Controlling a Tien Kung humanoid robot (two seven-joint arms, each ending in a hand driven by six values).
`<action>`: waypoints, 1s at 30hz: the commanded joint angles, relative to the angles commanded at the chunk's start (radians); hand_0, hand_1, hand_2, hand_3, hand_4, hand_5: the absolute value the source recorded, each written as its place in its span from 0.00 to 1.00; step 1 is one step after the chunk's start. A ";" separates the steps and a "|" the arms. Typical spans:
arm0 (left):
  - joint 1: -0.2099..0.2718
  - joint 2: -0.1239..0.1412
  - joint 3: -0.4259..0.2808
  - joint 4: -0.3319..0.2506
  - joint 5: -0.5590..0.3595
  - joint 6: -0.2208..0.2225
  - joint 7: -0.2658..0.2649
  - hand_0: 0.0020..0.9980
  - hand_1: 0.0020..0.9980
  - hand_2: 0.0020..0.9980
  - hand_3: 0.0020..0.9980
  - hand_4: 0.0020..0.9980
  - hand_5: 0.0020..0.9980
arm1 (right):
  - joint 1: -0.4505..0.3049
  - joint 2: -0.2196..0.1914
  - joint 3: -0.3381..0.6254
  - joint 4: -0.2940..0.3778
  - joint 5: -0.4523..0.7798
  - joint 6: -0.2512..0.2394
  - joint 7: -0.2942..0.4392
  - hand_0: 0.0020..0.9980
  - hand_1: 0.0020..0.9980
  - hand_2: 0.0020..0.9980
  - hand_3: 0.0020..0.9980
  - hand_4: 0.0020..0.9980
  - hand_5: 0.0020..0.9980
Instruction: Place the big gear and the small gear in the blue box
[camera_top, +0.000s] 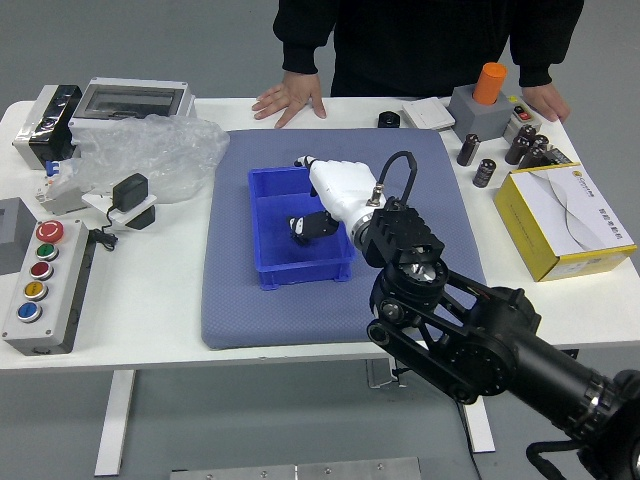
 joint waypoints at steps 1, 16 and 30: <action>0.000 0.000 0.001 0.000 -0.001 0.000 0.000 0.82 0.79 0.80 0.84 0.62 0.26 | 0.001 -0.003 0.002 0.001 0.001 -0.003 0.000 0.58 0.48 0.70 0.91 0.83 0.37; -0.003 0.012 0.012 0.000 -0.019 0.005 -0.002 0.81 0.79 0.80 0.84 0.62 0.27 | 0.069 -0.172 0.041 -0.105 0.143 0.014 0.000 0.78 0.72 0.82 0.87 0.82 0.35; -0.008 0.013 0.010 0.000 -0.013 0.004 -0.001 0.81 0.79 0.80 0.84 0.62 0.27 | 0.117 -0.198 -0.014 -0.243 0.240 0.059 0.000 0.82 0.78 0.87 0.88 0.82 0.31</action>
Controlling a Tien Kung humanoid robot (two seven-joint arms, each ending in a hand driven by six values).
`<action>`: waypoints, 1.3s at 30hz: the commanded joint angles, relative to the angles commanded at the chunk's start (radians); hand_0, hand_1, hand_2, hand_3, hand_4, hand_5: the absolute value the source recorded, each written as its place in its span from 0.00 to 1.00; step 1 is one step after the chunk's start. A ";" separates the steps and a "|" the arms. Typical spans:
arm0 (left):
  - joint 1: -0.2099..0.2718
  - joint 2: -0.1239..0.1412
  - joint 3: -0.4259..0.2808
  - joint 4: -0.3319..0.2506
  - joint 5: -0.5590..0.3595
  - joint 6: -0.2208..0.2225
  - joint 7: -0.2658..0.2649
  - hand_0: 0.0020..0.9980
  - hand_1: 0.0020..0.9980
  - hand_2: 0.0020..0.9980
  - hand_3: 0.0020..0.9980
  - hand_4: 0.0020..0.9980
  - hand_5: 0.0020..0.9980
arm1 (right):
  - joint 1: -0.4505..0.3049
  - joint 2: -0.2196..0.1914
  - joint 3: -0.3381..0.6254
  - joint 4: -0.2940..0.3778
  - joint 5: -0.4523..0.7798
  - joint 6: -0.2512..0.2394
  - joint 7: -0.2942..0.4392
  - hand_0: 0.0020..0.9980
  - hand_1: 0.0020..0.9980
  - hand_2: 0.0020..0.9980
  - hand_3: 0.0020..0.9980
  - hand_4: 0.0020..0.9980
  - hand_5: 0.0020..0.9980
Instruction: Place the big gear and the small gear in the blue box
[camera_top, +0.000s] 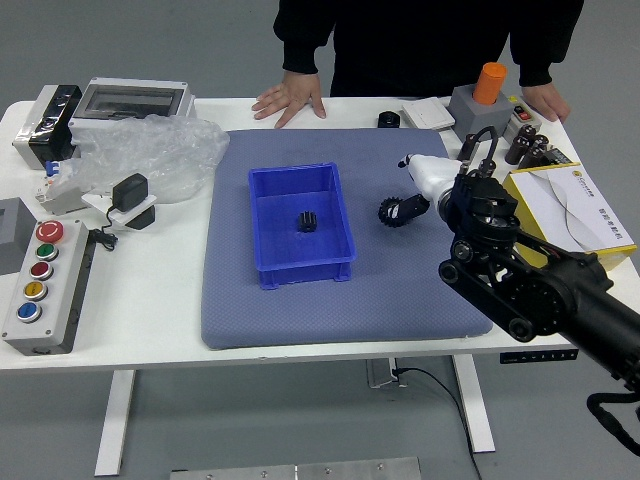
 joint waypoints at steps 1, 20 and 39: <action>0.000 0.000 0.000 0.000 0.000 0.000 0.000 0.81 0.79 0.80 0.84 0.62 0.27 | 0.002 0.001 -0.002 -0.006 0.001 0.000 0.000 0.82 0.78 0.87 0.88 0.82 0.31; -0.005 -0.003 -0.003 0.000 0.007 -0.002 0.001 0.81 0.79 0.80 0.83 0.62 0.27 | 0.057 0.060 -0.060 -0.177 0.046 -0.043 0.010 0.79 0.74 0.83 0.86 0.83 0.28; -0.004 -0.004 0.000 0.000 0.009 -0.002 0.002 0.81 0.79 0.80 0.83 0.62 0.27 | 0.077 0.124 -0.079 -0.321 0.096 -0.095 0.086 0.77 0.70 0.77 0.81 0.83 0.26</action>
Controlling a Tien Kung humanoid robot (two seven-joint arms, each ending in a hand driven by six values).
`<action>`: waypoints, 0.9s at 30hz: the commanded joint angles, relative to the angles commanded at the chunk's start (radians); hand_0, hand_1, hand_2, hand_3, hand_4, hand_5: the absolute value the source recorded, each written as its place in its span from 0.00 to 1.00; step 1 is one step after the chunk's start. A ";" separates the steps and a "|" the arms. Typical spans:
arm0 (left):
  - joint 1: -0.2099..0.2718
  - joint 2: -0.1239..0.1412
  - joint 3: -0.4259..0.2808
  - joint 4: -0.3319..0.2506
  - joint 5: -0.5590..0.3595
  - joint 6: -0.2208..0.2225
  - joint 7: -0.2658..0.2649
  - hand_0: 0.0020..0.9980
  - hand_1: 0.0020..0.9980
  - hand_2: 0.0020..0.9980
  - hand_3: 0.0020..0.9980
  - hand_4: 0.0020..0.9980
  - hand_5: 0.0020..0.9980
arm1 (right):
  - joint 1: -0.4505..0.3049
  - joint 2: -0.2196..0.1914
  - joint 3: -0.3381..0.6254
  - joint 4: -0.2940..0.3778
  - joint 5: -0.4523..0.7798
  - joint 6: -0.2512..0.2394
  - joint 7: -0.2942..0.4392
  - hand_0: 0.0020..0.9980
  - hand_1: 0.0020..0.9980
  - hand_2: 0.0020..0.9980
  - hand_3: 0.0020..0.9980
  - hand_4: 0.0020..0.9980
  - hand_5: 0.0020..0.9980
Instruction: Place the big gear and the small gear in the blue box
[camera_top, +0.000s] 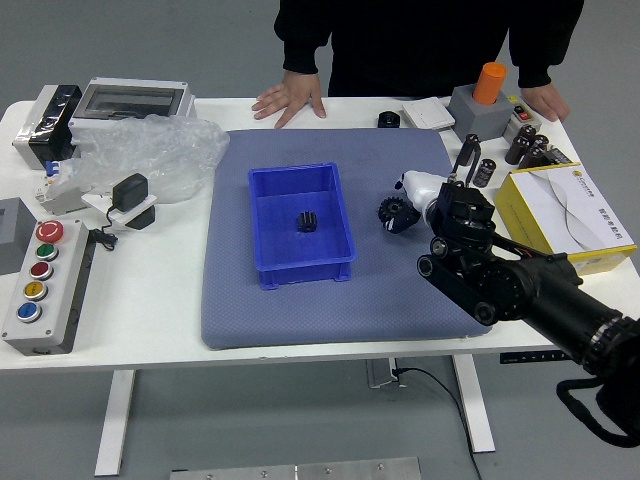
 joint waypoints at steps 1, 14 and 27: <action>0.000 0.000 0.000 0.000 0.000 0.000 0.000 0.81 0.79 0.80 0.83 0.62 0.27 | 0.000 0.001 0.000 -0.003 0.001 -0.002 0.001 0.76 0.68 0.75 0.79 0.83 0.26; -0.001 -0.002 0.002 0.000 0.000 0.000 0.000 0.81 0.79 0.80 0.83 0.62 0.27 | -0.004 0.015 -0.005 -0.031 0.002 -0.039 0.017 0.69 0.62 0.68 0.69 0.78 0.24; 0.001 -0.001 0.005 0.000 0.000 0.000 0.000 0.81 0.79 0.80 0.83 0.63 0.28 | -0.011 0.023 -0.011 -0.041 -0.005 -0.070 0.023 0.69 0.55 0.60 0.65 0.66 0.17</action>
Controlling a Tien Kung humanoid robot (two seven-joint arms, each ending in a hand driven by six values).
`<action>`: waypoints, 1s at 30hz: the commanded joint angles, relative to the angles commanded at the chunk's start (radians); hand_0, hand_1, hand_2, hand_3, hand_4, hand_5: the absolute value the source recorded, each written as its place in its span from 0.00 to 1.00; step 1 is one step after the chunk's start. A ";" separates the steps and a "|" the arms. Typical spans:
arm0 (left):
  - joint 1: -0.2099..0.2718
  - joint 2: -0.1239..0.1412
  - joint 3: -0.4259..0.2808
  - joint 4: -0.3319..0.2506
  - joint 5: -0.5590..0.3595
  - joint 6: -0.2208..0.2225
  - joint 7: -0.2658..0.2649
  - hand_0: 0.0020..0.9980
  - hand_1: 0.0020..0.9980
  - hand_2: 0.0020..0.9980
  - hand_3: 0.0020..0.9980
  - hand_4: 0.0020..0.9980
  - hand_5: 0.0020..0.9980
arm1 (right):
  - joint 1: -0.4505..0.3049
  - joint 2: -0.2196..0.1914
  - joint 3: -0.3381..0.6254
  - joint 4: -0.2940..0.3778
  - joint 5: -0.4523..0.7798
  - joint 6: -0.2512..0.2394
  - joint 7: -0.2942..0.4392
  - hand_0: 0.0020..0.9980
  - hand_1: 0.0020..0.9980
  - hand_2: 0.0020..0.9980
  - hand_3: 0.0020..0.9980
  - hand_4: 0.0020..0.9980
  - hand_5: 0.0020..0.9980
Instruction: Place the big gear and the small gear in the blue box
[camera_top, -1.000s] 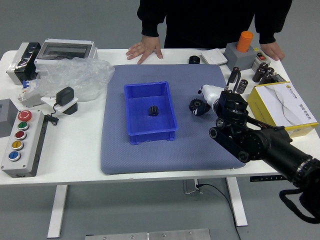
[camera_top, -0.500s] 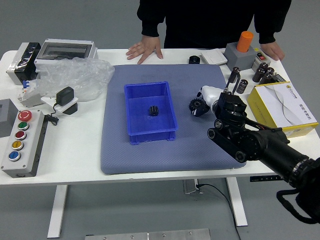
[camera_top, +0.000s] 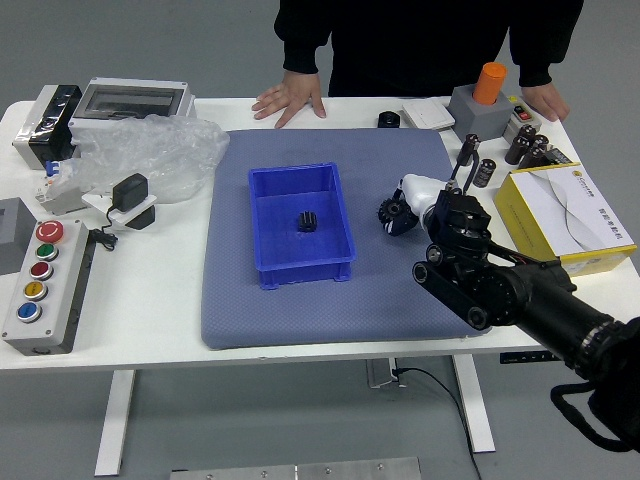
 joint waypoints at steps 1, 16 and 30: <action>0.000 0.000 0.000 0.000 0.000 0.000 0.000 0.81 0.79 0.80 0.83 0.63 0.28 | -0.001 0.000 0.000 -0.001 -0.001 -0.005 0.001 0.69 0.55 0.60 0.65 0.66 0.17; 0.000 0.001 0.002 0.000 -0.002 0.001 0.000 0.81 0.79 0.80 0.83 0.63 0.29 | -0.003 -0.002 0.019 0.001 -0.005 -0.047 0.000 0.68 0.52 0.55 0.62 0.70 0.06; 0.001 0.004 0.005 0.000 -0.011 0.003 -0.002 0.81 0.79 0.80 0.83 0.63 0.29 | -0.007 -0.054 0.102 0.097 -0.069 -0.042 -0.048 0.67 0.53 0.55 0.63 0.72 0.04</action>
